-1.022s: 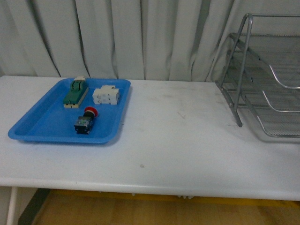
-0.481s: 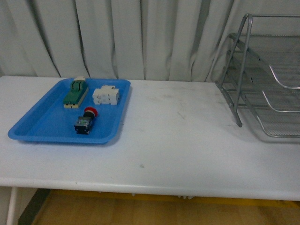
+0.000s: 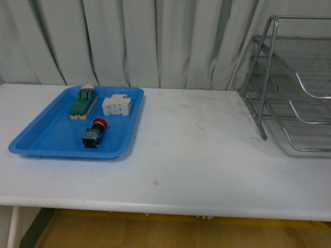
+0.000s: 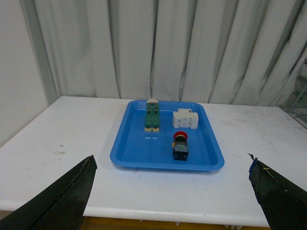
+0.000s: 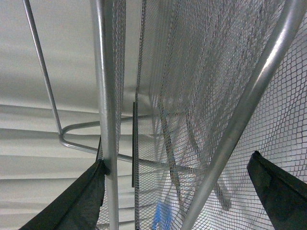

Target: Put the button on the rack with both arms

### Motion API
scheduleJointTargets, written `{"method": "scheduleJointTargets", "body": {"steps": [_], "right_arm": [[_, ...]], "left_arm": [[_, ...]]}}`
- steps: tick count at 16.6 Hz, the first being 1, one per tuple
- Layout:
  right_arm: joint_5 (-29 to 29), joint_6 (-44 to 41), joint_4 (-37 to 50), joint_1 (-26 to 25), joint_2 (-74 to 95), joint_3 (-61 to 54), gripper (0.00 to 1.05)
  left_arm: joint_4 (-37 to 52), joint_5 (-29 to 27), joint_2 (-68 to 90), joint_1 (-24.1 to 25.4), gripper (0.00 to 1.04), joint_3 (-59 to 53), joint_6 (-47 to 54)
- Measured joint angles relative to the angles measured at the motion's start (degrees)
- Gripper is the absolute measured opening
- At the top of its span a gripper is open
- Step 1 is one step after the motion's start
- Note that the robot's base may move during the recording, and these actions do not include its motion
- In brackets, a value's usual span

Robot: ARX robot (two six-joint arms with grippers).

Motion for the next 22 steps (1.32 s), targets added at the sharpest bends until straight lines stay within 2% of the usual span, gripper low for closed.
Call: {"method": "scheduleJointTargets", "body": {"steps": [2, 5, 13, 16, 22], "right_arm": [[-0.11, 0.48, -0.17, -0.07, 0.02, -0.02, 0.96], [-1.77, 2.12, 0.02, -0.13, 0.0, -1.36, 0.98], [-3.23, 2.6, -0.81, 0.0, 1.55, -1.68, 0.96], [-2.82, 1.27, -0.81, 0.74, 2.23, 1.29, 0.9], [-1.38, -1.51, -1.03, 2.91, 3.43, 5.16, 0.31]], "left_arm": [[-0.02, 0.0, 0.0, 0.0, 0.98, 0.0, 0.0], [-0.02, 0.0, 0.0, 0.0, 0.98, 0.0, 0.0], [0.0, 0.02, 0.0, 0.0, 0.98, 0.0, 0.0], [0.0, 0.0, 0.0, 0.0, 0.98, 0.0, 0.0], [0.0, 0.0, 0.0, 0.0, 0.98, 0.0, 0.0]]}}
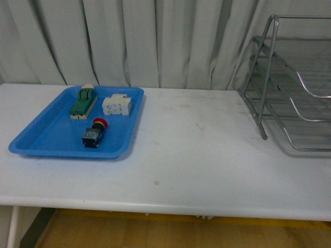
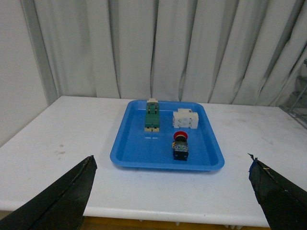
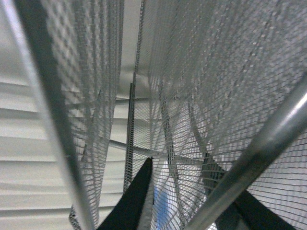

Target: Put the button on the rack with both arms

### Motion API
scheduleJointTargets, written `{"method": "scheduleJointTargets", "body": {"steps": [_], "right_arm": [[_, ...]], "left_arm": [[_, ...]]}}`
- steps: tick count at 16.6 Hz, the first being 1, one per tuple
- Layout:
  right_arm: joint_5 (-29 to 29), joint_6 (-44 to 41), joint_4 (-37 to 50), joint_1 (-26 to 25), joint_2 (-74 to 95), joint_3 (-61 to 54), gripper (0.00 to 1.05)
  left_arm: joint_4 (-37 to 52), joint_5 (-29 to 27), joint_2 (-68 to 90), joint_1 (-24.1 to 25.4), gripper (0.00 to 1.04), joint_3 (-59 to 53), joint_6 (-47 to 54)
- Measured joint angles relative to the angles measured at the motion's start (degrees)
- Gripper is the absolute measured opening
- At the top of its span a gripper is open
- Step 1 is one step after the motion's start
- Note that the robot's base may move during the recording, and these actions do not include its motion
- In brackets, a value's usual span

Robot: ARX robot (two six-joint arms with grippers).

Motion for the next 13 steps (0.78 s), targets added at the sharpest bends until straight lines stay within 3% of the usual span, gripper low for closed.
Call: {"method": "scheduleJointTargets", "body": {"steps": [3, 4, 13], "right_arm": [[0.37, 0.57, -0.24, 0.02, 0.94, 0.02, 0.08], [0.46, 4.55, -0.2, -0.02, 0.98, 0.0, 0.04], [1.05, 6.12, 1.57, -2.03, -1.07, -7.45, 0.03]], "left_arm": [[-0.02, 0.0, 0.0, 0.0, 0.98, 0.0, 0.0], [-0.02, 0.0, 0.0, 0.0, 0.98, 0.0, 0.0], [0.0, 0.0, 0.0, 0.0, 0.98, 0.0, 0.0]]}}
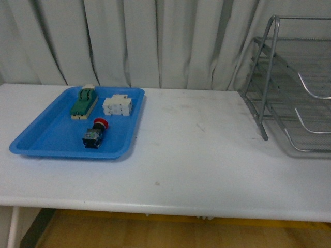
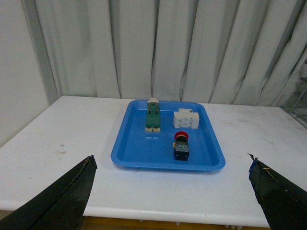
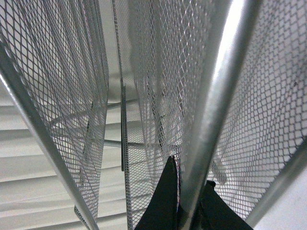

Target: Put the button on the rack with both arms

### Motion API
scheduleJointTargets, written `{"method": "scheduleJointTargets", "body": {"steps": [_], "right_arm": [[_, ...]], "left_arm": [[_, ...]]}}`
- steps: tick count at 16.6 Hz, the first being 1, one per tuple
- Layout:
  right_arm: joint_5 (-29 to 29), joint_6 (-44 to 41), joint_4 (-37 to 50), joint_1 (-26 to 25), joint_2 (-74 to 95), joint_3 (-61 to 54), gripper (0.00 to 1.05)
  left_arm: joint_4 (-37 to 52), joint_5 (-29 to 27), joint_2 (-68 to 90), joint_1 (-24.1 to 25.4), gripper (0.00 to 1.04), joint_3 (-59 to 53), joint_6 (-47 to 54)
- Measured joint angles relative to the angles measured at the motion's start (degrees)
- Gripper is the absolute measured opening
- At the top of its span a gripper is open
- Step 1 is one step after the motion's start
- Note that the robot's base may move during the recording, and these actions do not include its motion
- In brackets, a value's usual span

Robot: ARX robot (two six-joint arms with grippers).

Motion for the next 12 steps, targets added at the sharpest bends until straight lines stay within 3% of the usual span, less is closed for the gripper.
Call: {"method": "scheduleJointTargets", "body": {"steps": [12], "right_arm": [[-0.61, -0.81, 2.58, -4.55, -5.55, -16.92, 0.03]], "left_arm": [[0.0, -0.02, 0.0, 0.0, 0.98, 0.0, 0.0]]}}
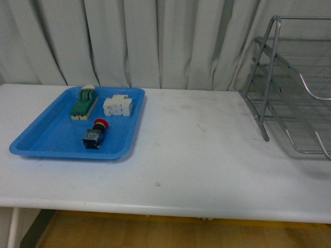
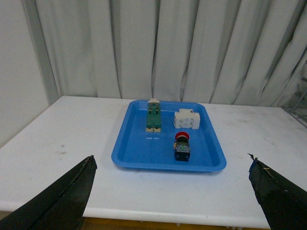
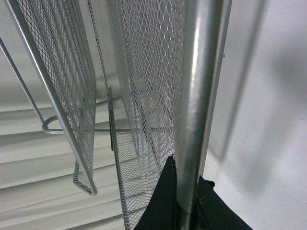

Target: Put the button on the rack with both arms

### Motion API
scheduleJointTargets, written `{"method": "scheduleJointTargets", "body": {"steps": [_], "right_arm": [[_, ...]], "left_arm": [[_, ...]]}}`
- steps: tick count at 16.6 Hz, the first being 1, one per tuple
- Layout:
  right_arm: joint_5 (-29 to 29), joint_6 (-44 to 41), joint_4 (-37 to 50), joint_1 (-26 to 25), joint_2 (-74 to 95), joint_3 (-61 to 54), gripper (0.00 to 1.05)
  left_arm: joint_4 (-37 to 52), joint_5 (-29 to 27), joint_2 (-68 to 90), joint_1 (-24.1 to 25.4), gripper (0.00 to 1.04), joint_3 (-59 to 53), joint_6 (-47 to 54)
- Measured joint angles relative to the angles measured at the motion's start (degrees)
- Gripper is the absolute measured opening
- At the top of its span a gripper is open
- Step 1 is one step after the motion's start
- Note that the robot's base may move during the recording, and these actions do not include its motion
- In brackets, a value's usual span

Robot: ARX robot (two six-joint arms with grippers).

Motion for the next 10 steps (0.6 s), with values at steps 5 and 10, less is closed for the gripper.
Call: {"method": "scheduleJointTargets", "body": {"steps": [5, 10], "right_arm": [[0.0, -0.39, -1.18, -0.98, 0.11, -2.23, 0.5], [-1.22, 1.88, -3.21, -3.63, -2.89, -6.78, 0.97]], "left_arm": [[-0.02, 0.02, 0.0, 0.0, 0.98, 0.0, 0.0], [-0.02, 0.02, 0.0, 0.0, 0.98, 0.0, 0.0]]}}
